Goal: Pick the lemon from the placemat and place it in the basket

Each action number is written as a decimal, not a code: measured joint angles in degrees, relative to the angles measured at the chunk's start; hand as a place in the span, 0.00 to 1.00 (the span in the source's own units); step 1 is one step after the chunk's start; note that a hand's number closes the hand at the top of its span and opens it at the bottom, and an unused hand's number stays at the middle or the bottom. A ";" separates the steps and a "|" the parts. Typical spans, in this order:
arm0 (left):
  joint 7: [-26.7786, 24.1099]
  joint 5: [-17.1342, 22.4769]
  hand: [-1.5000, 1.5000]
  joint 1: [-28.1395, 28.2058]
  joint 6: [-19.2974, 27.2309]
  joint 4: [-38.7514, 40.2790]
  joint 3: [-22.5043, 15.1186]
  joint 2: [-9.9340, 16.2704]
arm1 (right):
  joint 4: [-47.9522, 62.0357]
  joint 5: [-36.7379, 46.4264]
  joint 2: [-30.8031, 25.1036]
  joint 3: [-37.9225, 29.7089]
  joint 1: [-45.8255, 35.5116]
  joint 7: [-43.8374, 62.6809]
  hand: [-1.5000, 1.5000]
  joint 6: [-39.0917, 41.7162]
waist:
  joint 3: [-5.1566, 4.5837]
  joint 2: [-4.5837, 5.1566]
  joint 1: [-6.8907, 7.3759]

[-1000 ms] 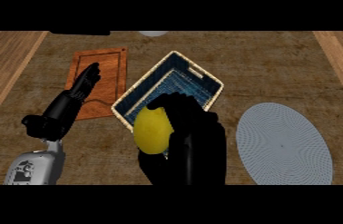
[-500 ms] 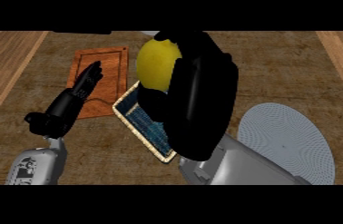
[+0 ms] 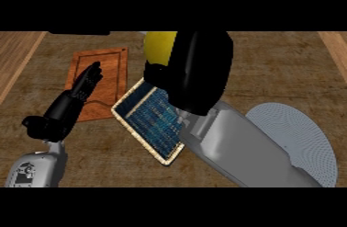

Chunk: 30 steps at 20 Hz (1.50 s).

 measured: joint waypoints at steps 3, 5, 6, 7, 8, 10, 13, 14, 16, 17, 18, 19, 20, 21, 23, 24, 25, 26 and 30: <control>0.55 0.57 0.50 0.24 -0.19 -0.63 0.60 0.28 | 1.96 1.04 0.04 -0.31 1.26 -1.38 1.00 -1.84 | 0.02 0.02 -0.47; 1.33 0.70 0.50 0.36 -0.10 -1.48 0.71 0.29 | 2.82 1.88 0.07 -0.80 1.81 -2.22 1.00 -2.85 | 0.05 0.01 -0.77; 0.71 0.96 0.50 0.30 -0.48 -0.94 1.22 0.76 | 3.42 2.53 0.07 -0.64 1.81 -2.31 1.00 -3.26 | 0.04 0.02 -0.87; 0.67 0.99 0.50 0.37 -0.48 -0.99 1.22 0.71 | 4.35 2.90 0.08 -1.03 1.81 -2.61 1.00 -3.74 | 0.04 0.03 -0.93; 0.14 0.59 0.50 0.77 -0.29 -0.93 0.96 0.49 | 4.71 3.32 0.11 -1.39 2.68 -3.37 1.00 -4.49 | 0.04 0.04 -1.08; -0.15 0.28 0.50 1.10 0.05 -0.51 0.79 0.09 | 4.97 4.92 0.14 -2.40 2.95 -3.97 1.00 -5.35 | 0.05 0.04 -1.32; -0.69 0.16 0.50 1.69 0.07 -0.52 0.84 0.09 | 4.31 6.20 0.16 -4.95 4.39 -5.14 0.00 -8.31 | 0.07 0.06 -1.37; -0.33 0.20 0.50 1.12 0.05 -0.29 0.97 0.20 | 4.18 6.58 0.17 -5.05 4.96 -5.29 0.00 -9.29 | 0.07 0.07 -1.40; -0.73 0.01 0.50 1.04 0.13 0.10 0.70 -0.13 | 5.67 7.13 0.18 -5.26 6.08 -6.05 0.00 -11.51 | 0.07 0.11 -1.35; -0.60 0.20 0.50 1.24 -0.12 -0.41 0.71 -0.02 | 6.61 6.83 0.21 -5.88 5.79 -6.72 0.00 -12.33 | 0.08 0.12 -1.31; -0.53 0.02 0.50 1.34 0.09 -0.71 0.55 -0.22 | 6.77 6.78 0.24 -6.48 5.76 -7.10 0.00 -12.72 | 0.08 0.10 -1.37; -0.05 0.16 0.50 1.40 0.02 -1.16 0.69 -0.09 | 6.32 6.94 0.26 -6.23 6.70 -7.44 0.00 -13.18 | 0.08 0.07 -1.45; -0.41 -0.15 0.50 1.15 0.19 -0.49 0.57 -0.25 | 6.83 7.06 0.25 -5.71 6.49 -7.29 0.00 -13.57 | 0.08 0.08 -1.45; -0.55 -0.17 0.50 2.22 0.09 -1.39 0.56 -0.12 | 6.77 6.89 0.26 -5.70 5.94 -7.17 0.00 -13.71 | 0.08 0.06 -1.34; -0.69 -0.29 0.50 1.60 0.28 -0.61 0.68 -0.26 | 5.79 6.18 0.30 -5.87 5.38 -7.32 0.00 -13.86 | 0.07 0.03 -1.51; -0.64 0.06 0.50 1.41 -0.03 -0.42 0.99 -0.04 | 5.87 5.52 0.32 -6.56 5.31 -8.05 0.00 -14.55 | 0.07 0.04 -1.53; -0.19 0.48 0.50 1.07 -0.41 -0.64 1.23 0.25 | 6.32 4.69 0.33 -7.42 4.29 -8.60 0.00 -15.21 | 0.07 0.07 -1.43; 0.27 0.62 0.50 1.31 -0.57 -1.42 1.03 0.20 | 6.27 4.22 0.33 -7.58 4.56 -9.21 0.00 -16.49 | 0.08 0.05 -1.30; -0.16 0.62 0.50 1.65 -0.69 -1.15 1.35 0.41 | 2.71 2.37 0.32 -10.58 5.08 -10.00 0.00 -18.69 | 0.09 -0.01 -1.63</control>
